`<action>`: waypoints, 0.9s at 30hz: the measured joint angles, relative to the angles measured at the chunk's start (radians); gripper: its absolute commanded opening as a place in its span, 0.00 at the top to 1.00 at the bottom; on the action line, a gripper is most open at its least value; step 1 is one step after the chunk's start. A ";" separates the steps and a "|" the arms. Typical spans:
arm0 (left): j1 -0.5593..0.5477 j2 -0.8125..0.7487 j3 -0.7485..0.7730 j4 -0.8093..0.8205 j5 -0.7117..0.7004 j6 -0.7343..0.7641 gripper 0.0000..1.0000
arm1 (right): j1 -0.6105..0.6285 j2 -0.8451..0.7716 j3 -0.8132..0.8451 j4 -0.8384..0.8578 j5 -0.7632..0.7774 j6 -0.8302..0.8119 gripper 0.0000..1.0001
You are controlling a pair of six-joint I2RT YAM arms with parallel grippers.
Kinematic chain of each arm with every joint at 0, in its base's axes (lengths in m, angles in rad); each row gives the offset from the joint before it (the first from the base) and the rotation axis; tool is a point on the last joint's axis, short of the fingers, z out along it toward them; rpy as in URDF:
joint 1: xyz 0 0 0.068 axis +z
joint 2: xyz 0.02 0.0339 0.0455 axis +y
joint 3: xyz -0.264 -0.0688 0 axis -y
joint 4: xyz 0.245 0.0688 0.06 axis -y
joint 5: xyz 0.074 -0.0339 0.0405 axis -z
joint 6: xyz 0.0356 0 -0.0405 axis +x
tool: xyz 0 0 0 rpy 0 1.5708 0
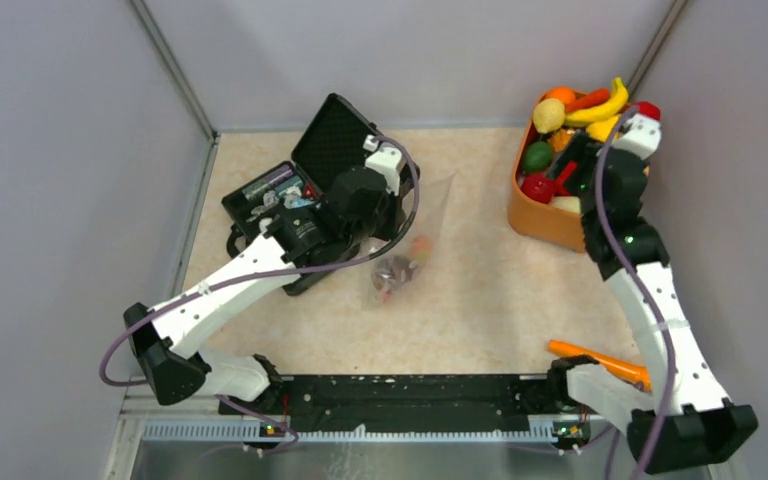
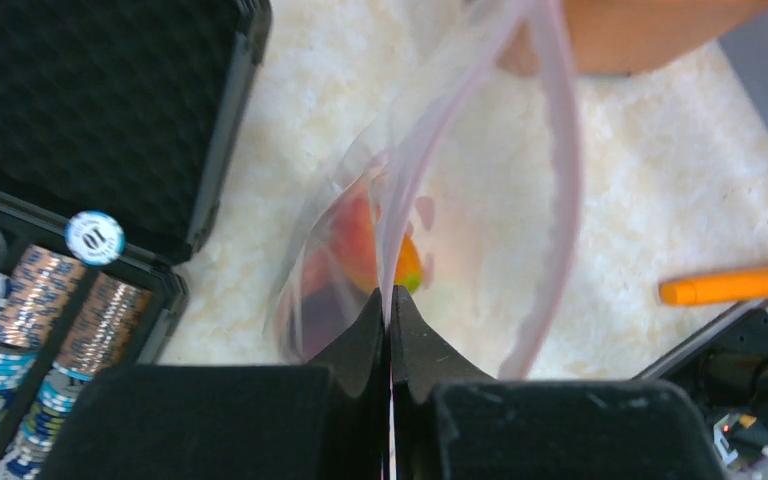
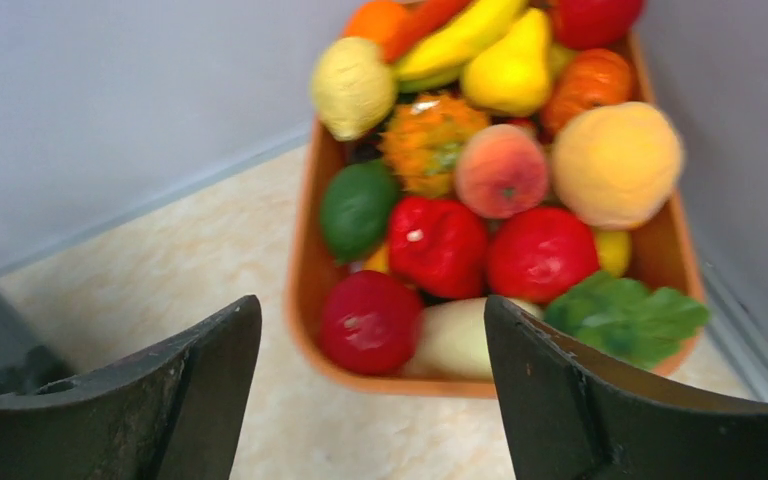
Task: Place the food in the zip-top bag and seal the zipper
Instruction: Pick up the fake fruit from the bin.
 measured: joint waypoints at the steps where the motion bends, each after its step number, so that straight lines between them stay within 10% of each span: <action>1: 0.000 0.007 -0.016 0.001 0.016 -0.004 1.00 | -0.076 0.029 0.027 -0.021 -0.046 0.000 0.17; 6: 0.000 0.043 -0.045 -0.005 0.085 -0.014 1.00 | -0.307 0.164 0.148 -0.145 -0.272 0.035 0.13; 15: 0.000 0.044 -0.061 0.011 0.116 -0.004 1.00 | -0.377 0.222 0.177 -0.196 -0.425 0.057 0.18; 27: 0.000 0.044 -0.094 0.040 0.121 0.027 1.00 | -0.382 0.483 0.387 -0.234 -0.307 0.014 0.29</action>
